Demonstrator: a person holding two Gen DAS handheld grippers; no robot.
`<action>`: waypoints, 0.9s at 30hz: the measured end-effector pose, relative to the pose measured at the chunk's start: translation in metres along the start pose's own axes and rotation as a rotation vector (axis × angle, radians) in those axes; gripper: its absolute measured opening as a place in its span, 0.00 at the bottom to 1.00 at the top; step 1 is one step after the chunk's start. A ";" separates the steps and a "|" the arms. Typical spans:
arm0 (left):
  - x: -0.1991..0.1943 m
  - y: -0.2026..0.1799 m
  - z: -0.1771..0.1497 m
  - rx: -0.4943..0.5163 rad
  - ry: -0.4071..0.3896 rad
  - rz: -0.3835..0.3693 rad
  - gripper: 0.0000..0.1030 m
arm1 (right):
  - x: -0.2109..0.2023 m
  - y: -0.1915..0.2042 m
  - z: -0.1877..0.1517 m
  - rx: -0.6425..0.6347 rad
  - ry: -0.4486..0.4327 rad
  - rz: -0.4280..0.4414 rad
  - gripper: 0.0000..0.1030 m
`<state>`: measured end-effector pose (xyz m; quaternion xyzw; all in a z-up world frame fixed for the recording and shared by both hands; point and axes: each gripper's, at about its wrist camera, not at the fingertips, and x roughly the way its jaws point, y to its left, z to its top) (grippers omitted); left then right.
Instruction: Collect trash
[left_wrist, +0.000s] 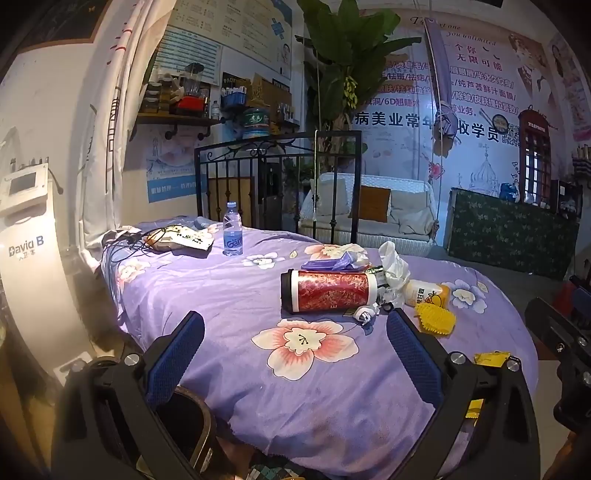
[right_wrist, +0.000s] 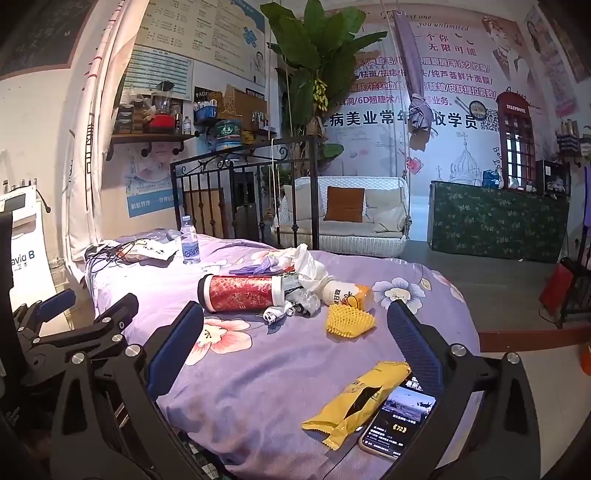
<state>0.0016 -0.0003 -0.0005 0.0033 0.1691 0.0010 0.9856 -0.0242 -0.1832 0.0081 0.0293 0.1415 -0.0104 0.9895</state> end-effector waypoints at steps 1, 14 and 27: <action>0.000 0.000 0.000 0.000 -0.003 0.002 0.94 | 0.001 0.001 -0.002 -0.001 0.002 0.000 0.96; -0.001 -0.001 0.000 -0.008 -0.022 0.007 0.94 | 0.003 0.005 -0.001 -0.003 0.020 0.006 0.96; 0.001 0.002 0.000 -0.009 -0.015 0.006 0.94 | 0.004 0.004 -0.001 -0.005 0.027 0.011 0.96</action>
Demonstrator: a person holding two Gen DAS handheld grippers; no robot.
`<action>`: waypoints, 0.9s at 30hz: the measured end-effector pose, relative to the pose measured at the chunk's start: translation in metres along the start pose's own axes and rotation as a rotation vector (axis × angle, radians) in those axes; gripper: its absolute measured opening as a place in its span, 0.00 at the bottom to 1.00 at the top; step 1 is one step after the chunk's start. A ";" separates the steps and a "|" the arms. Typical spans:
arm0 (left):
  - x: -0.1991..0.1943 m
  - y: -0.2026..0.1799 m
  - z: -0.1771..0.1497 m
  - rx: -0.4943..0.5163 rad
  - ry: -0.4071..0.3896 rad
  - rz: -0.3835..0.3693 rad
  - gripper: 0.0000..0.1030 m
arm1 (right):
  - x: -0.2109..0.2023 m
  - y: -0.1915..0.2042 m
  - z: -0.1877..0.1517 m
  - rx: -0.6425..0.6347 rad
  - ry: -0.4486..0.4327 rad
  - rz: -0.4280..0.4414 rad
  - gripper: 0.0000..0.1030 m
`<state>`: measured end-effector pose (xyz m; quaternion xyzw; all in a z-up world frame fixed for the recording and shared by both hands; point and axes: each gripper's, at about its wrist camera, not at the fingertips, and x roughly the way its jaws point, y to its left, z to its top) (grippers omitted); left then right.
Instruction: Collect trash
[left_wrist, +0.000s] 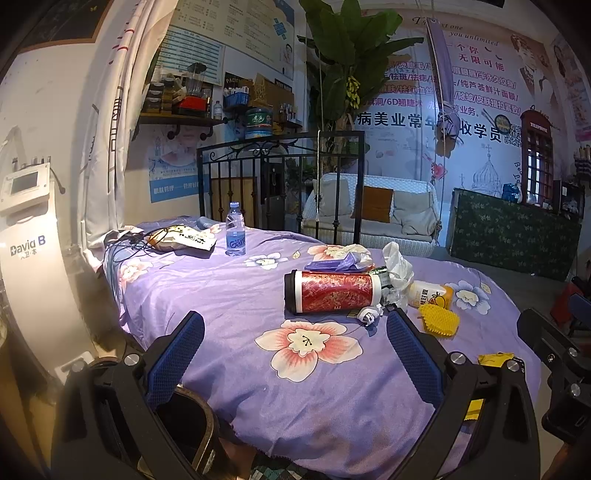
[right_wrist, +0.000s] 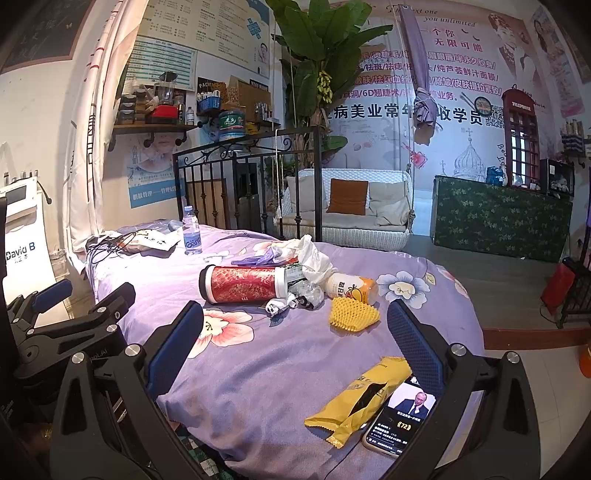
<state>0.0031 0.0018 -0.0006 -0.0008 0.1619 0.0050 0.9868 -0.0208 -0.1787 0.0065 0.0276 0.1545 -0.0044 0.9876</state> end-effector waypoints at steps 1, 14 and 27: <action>0.000 0.000 0.000 0.000 0.001 -0.001 0.94 | 0.001 0.000 0.000 0.000 0.001 0.000 0.96; 0.000 0.001 0.001 0.001 0.001 -0.001 0.94 | 0.001 0.000 0.002 0.002 0.001 0.002 0.96; 0.002 0.003 0.001 0.002 0.002 -0.001 0.94 | 0.003 -0.001 0.001 0.006 0.007 0.005 0.96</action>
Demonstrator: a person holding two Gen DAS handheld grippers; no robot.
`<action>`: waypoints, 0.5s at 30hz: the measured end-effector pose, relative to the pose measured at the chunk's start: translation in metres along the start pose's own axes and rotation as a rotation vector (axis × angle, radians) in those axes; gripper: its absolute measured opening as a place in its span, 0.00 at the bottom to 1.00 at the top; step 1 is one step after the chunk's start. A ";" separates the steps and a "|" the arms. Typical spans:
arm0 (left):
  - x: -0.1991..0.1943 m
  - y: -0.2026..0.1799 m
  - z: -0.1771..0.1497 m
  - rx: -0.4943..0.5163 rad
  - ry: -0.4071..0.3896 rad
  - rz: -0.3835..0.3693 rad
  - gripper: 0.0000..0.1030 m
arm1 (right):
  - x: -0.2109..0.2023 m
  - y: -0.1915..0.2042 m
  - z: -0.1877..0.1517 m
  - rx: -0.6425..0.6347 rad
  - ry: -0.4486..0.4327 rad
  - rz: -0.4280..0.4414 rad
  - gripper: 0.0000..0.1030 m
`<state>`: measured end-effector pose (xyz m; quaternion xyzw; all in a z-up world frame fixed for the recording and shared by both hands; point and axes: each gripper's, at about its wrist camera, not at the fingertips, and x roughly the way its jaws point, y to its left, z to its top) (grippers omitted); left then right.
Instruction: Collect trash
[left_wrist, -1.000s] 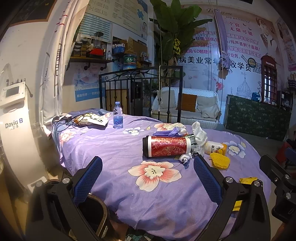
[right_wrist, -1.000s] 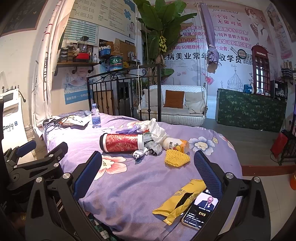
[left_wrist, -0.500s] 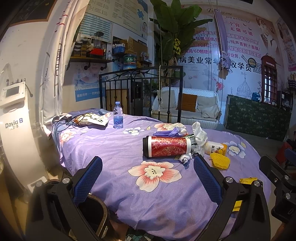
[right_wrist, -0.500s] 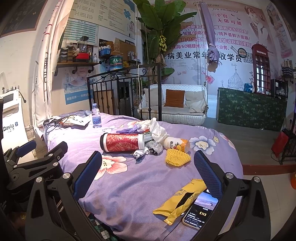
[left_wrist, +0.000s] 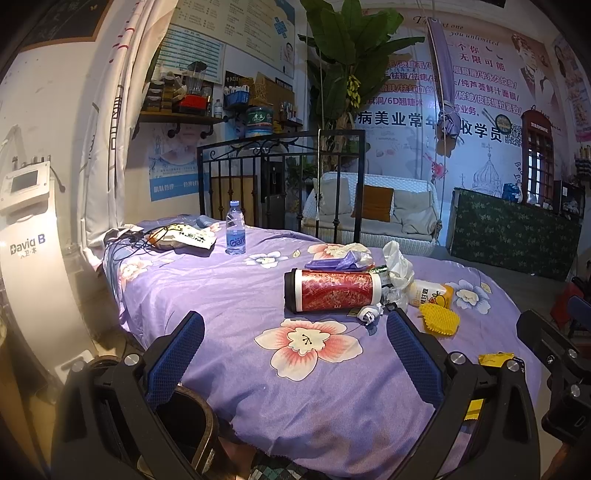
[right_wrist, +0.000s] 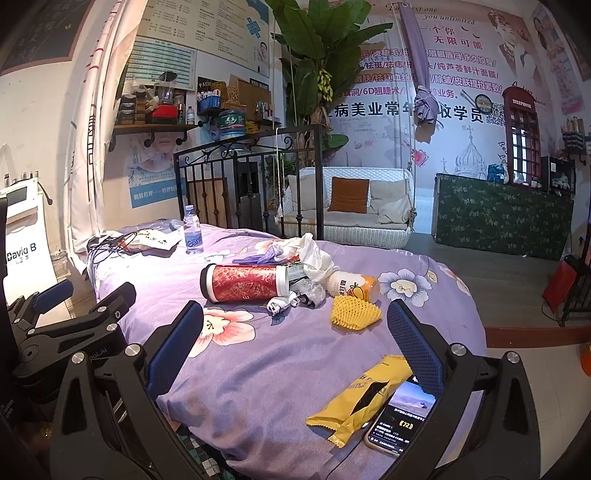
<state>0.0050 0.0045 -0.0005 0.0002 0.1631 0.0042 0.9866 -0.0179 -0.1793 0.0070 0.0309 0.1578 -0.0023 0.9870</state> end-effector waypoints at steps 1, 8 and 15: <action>0.000 0.000 0.000 0.000 -0.001 0.001 0.94 | 0.000 0.000 0.000 0.000 0.000 -0.001 0.96; 0.000 0.000 -0.001 0.000 0.000 0.000 0.94 | 0.001 0.000 -0.001 0.000 0.002 0.003 0.96; 0.000 0.001 -0.001 -0.001 0.000 0.000 0.94 | 0.001 0.000 -0.001 0.000 0.000 0.002 0.96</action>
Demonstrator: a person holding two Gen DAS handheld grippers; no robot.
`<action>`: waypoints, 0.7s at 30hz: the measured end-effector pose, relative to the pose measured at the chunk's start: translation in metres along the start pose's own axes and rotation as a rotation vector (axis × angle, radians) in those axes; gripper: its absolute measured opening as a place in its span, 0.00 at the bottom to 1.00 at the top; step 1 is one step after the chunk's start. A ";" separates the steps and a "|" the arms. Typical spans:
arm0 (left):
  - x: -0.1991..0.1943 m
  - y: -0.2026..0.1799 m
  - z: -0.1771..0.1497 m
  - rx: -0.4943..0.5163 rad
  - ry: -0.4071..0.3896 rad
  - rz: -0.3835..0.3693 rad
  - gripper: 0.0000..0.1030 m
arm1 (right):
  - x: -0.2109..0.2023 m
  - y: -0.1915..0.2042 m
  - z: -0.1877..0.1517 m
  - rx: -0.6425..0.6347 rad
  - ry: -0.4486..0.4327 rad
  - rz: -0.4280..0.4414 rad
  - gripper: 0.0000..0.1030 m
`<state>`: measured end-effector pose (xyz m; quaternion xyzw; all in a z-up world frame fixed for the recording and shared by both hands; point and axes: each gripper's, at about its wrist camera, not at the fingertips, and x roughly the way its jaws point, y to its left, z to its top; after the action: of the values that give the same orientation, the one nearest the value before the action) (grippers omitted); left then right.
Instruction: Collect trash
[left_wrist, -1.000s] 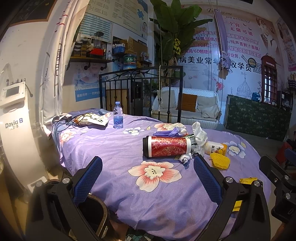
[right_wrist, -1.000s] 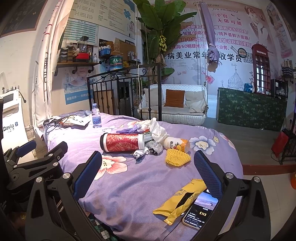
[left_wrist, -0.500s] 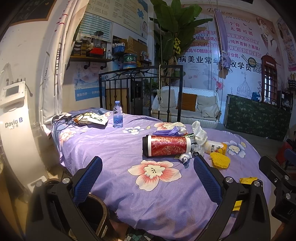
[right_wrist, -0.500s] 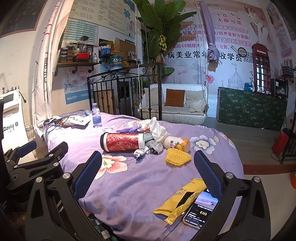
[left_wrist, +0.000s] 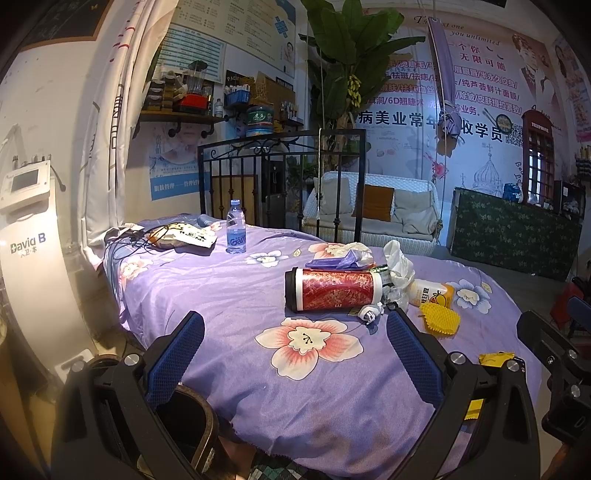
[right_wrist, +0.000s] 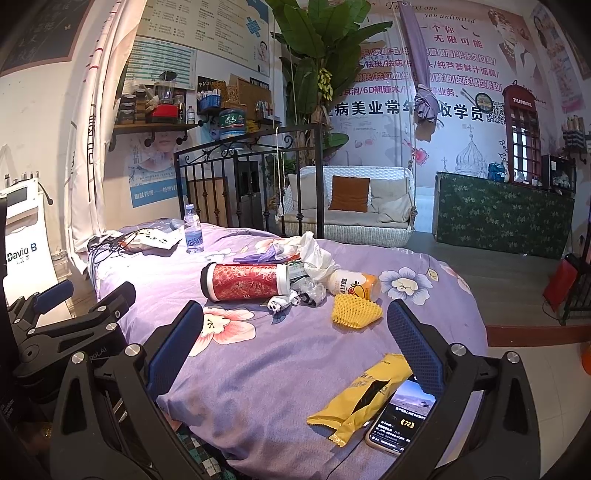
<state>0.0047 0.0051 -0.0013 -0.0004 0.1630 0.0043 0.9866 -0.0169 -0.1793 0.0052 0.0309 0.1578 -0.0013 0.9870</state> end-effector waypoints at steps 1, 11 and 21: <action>0.000 0.000 0.000 0.001 0.000 0.000 0.94 | 0.000 0.000 0.000 0.000 0.001 0.001 0.96; 0.002 0.001 -0.004 0.000 0.004 0.004 0.94 | 0.001 -0.001 -0.001 0.001 0.004 0.003 0.96; 0.003 0.001 -0.006 -0.001 0.006 0.002 0.94 | 0.003 0.001 -0.003 0.001 0.007 0.003 0.96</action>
<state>0.0054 0.0064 -0.0077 -0.0006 0.1662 0.0056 0.9861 -0.0146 -0.1780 0.0014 0.0317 0.1612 0.0003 0.9864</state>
